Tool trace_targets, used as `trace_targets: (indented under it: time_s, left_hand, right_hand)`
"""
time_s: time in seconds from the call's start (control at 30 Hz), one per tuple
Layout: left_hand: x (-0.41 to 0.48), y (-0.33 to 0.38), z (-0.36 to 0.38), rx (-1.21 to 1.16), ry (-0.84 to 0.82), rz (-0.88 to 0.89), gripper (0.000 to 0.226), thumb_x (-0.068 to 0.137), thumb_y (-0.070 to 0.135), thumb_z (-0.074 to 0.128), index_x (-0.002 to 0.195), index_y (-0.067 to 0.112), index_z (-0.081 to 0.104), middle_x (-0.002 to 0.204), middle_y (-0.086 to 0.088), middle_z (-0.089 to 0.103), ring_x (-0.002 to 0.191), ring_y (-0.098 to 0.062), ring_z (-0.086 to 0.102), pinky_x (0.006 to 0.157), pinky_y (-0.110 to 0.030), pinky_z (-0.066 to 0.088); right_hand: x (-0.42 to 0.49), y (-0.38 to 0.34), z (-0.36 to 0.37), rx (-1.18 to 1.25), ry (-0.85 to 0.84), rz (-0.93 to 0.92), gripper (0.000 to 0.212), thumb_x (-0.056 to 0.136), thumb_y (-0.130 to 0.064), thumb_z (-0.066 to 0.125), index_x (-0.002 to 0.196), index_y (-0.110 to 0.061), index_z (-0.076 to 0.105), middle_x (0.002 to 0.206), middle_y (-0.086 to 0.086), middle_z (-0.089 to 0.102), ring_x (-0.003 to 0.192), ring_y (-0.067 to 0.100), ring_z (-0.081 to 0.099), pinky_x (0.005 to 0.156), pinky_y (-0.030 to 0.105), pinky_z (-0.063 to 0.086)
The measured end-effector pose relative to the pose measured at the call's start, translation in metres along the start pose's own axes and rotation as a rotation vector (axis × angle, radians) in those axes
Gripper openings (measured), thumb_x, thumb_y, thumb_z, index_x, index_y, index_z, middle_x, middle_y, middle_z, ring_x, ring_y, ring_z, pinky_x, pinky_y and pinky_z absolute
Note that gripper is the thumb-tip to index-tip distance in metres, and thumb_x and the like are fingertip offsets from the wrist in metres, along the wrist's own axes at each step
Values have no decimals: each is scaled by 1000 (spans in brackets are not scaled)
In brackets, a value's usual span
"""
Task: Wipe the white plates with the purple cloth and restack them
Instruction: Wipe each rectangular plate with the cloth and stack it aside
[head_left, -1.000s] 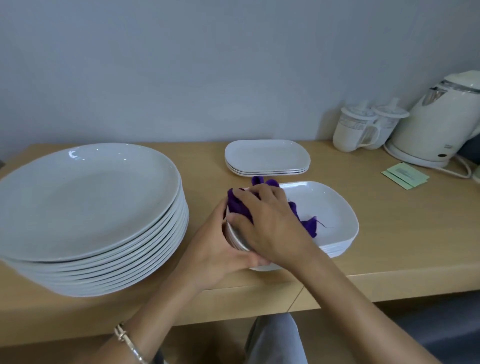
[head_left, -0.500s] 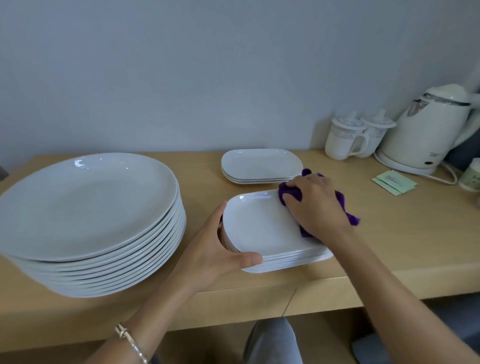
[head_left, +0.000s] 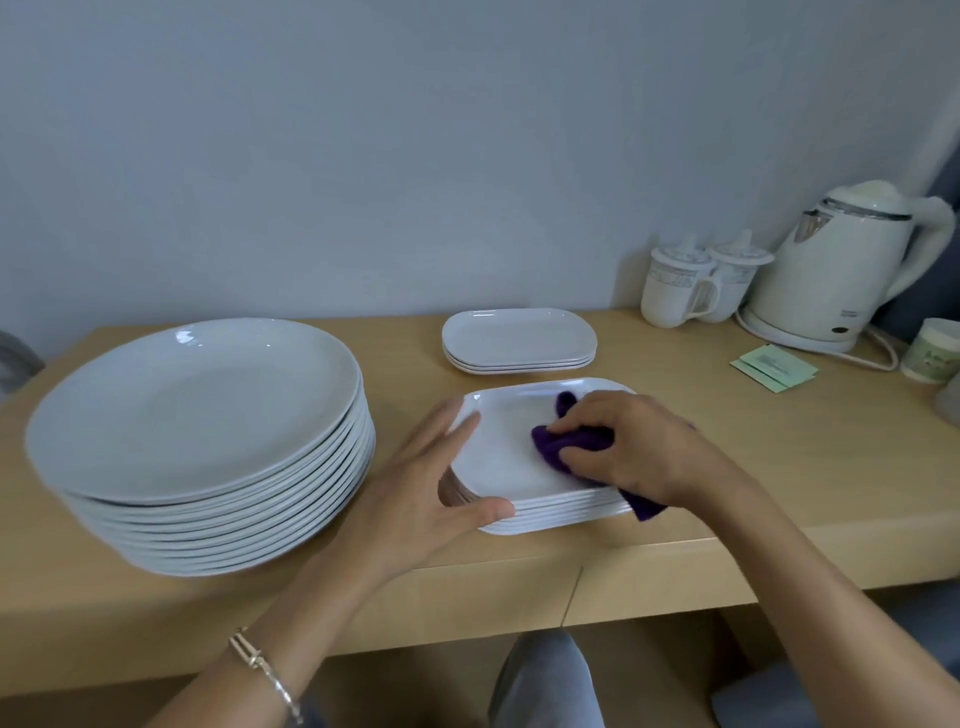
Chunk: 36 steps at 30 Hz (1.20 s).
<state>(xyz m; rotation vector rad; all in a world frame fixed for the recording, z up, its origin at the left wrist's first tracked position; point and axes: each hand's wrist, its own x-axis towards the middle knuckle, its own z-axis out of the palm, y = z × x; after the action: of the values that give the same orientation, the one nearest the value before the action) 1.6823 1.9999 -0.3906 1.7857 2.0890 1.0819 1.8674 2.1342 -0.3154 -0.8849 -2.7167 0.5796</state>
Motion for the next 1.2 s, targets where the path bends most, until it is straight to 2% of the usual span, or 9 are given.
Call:
trace_targets:
  time_s: [0.07,0.1,0.17,0.27,0.37,0.53,0.7,0.87,1.2]
  left_hand:
    - [-2,-5,5,276,99,273,73,88,76,36,128,22,65,145,12,50,137,2,36,114,-24,33]
    - [-3,-5,7,356,159,381,70,95,68,34,115,15,74,130,3,65,128,-7,52,110,-32,41]
    - [-1,-8,8,463,210,516,55,97,53,42,96,12,79,107,-1,75,105,-14,68,104,-35,45]
    - [1,-3,3,516,189,581,57,103,47,35,80,14,77,88,3,75,87,-11,69,103,-24,36]
    - [0,-2,-1,407,198,576,65,105,49,27,81,17,79,90,5,76,92,-8,64,98,-22,38]
    - [1,-1,-1,401,237,650,63,106,44,29,79,20,80,89,6,77,90,-8,69,91,-25,48]
    - [-3,6,-1,430,231,704,42,100,28,45,76,11,76,80,5,74,73,-14,70,75,-29,55]
    - [2,7,-10,327,154,655,33,93,30,53,76,16,78,79,9,75,67,-14,70,50,-29,56]
    - [-2,12,-8,349,137,701,26,93,20,56,75,10,72,74,5,70,63,-15,62,50,-28,50]
  right_hand:
    - [0,11,-2,6,136,55,26,84,-23,65,109,-27,71,103,-5,64,97,12,54,70,12,33]
    - [0,13,-1,31,190,76,25,84,-21,64,108,-25,72,100,-3,64,94,13,54,69,12,34]
    - [1,16,1,78,259,99,28,84,-19,63,111,-24,71,101,-4,63,91,10,52,68,9,33]
    - [0,16,1,133,347,95,30,84,-18,64,113,-24,70,103,-7,62,91,5,50,70,5,31]
    - [-5,14,-5,249,428,107,28,83,-19,66,110,-28,70,93,-20,59,85,-3,55,68,-3,33]
    - [-11,11,-17,361,473,89,26,83,-20,68,106,-31,70,92,-25,59,88,-16,53,69,-1,37]
    - [-10,8,-13,396,452,69,24,82,-19,68,103,-32,71,94,-24,61,91,-13,53,70,-1,38]
    - [-11,8,-5,409,413,72,23,82,-20,69,101,-34,71,92,-25,61,88,-14,54,70,-1,37]
    - [-10,15,0,418,404,88,24,82,-20,69,101,-34,71,93,-26,61,90,-16,53,71,-1,37]
